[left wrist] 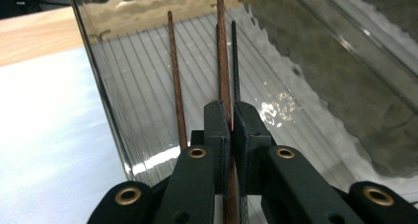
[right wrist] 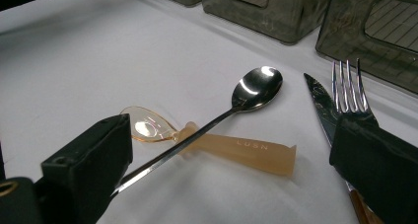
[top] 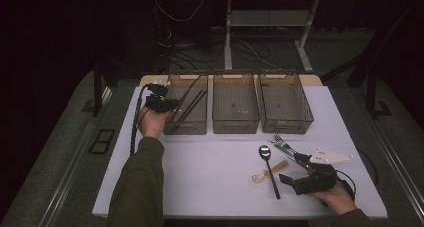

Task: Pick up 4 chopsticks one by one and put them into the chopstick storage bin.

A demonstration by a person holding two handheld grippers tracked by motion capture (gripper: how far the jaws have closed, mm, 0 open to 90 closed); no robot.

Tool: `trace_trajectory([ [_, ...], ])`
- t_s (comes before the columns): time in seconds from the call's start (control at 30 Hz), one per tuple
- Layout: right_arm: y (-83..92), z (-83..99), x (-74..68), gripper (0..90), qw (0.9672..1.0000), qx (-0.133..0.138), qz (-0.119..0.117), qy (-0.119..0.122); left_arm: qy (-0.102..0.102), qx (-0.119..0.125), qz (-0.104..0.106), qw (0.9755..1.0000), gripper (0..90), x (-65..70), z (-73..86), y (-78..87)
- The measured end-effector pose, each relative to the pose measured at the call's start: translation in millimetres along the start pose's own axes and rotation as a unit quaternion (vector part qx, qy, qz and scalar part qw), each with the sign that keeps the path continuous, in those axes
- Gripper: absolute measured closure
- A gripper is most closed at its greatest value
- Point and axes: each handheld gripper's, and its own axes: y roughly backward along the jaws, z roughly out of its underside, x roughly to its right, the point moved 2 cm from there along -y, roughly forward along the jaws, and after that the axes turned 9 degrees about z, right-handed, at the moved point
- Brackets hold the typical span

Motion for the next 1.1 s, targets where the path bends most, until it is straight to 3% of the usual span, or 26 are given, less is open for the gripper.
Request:
trace_trajectory([
  [0.07,0.0,0.0,0.0,2.9,1.0,0.0,0.0,0.0,0.004,-0.011,0.001,0.9999,84.8,0.2,1.4,-3.5],
  [0.13,0.1,-0.1,-0.1,2.9,1.0,0.0,0.0,0.0,0.006,-0.004,-0.004,1.0,83.2,1.7,1.0,-4.7],
  [0.2,0.6,-0.2,-0.1,2.9,1.0,0.0,0.0,0.0,0.006,0.0,-0.008,1.0,71.7,3.1,-0.4,-5.5],
  [0.47,0.6,-0.2,0.0,2.9,1.0,0.001,0.0,0.0,-0.001,0.013,-0.005,0.9999,54.1,4.6,-1.5,-3.2],
  [0.67,0.6,-0.3,0.2,2.9,1.0,0.001,0.001,0.0,-0.025,0.034,0.03,0.9986,46.9,14.9,-4.9,7.2],
  [0.73,0.6,-0.3,0.0,2.9,1.0,0.0,0.001,0.0,-0.035,0.039,0.052,0.9973,42.6,19.1,-5.5,12.0],
  [0.87,0.4,-0.2,0.3,2.9,1.0,0.0,0.002,0.0,-0.056,0.045,0.076,0.9946,37.1,28.9,-4.1,22.5],
  [1.1,0.6,-0.3,0.2,2.9,1.0,0.001,0.002,-0.001,-0.088,0.04,0.102,0.99,28.3,47.2,7.5,38.7],
])
